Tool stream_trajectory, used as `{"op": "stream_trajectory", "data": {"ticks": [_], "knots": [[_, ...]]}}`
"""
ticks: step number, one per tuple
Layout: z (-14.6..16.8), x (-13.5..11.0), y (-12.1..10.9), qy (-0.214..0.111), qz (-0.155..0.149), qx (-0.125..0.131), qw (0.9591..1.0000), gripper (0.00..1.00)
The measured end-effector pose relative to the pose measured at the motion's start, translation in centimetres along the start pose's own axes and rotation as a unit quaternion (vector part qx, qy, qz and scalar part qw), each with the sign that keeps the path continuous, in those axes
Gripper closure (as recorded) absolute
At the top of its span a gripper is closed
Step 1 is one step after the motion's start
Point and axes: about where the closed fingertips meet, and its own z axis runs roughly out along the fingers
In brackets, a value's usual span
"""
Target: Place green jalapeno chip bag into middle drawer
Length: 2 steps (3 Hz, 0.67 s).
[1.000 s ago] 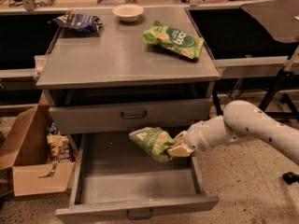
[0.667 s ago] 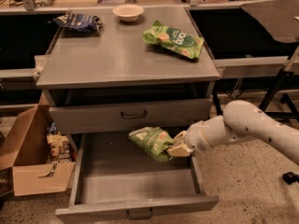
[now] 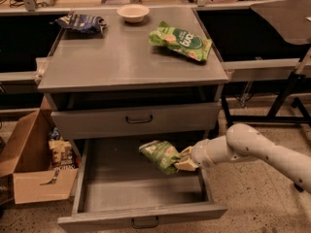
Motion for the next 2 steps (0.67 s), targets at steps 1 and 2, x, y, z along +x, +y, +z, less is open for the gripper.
{"op": "stream_trajectory", "data": {"ticks": [1,2], "knots": [[3.3,4.0,-1.8,-0.015,0.004,0.003,0.9999,0.98],[4.3,6.5,-2.7,-0.030,0.011,0.012,0.9994,0.68]]}}
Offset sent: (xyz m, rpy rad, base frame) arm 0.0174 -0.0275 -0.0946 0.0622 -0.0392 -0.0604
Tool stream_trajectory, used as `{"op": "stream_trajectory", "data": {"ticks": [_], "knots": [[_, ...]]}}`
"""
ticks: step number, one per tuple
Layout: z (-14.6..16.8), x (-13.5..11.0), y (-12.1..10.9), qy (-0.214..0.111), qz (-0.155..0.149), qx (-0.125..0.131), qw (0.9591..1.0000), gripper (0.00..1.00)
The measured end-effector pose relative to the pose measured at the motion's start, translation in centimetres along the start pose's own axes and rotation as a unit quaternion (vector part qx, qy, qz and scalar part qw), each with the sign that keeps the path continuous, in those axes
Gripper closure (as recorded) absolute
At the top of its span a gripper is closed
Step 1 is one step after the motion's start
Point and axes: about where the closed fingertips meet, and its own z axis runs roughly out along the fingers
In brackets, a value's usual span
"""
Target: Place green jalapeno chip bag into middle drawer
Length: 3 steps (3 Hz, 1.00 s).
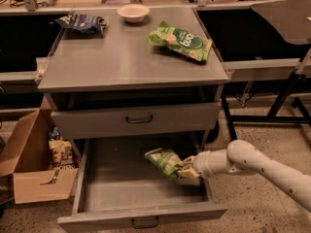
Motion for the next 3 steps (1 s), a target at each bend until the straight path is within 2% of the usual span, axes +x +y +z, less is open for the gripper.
{"op": "stream_trajectory", "data": {"ticks": [2,3], "knots": [[0.4,1.9,-0.5,-0.022,0.012,-0.005,0.9997,0.20],[-1.0,1.4,-0.1,-0.053,0.001,-0.009,0.9985,0.00]]}}
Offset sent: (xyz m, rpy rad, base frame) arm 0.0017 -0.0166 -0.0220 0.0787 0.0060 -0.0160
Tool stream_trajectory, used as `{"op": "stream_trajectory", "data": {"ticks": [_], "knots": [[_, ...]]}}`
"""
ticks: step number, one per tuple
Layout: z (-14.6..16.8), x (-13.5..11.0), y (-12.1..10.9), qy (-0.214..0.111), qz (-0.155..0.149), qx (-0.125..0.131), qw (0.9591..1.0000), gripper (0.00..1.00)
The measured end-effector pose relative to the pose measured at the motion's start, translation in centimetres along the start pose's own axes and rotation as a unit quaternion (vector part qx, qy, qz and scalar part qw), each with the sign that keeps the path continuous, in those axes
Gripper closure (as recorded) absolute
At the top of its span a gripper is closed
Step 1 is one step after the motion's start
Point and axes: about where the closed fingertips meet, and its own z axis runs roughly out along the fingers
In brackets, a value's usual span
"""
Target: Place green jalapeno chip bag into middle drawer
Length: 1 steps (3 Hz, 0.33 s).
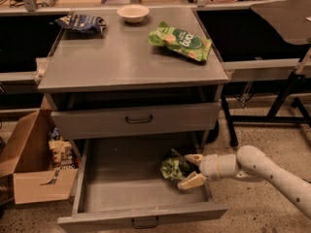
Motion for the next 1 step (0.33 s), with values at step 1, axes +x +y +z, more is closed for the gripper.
{"op": "stream_trajectory", "data": {"ticks": [1], "knots": [[-3.49,-1.77,1.61,-0.034,-0.034,0.007,0.9988,0.00]]}}
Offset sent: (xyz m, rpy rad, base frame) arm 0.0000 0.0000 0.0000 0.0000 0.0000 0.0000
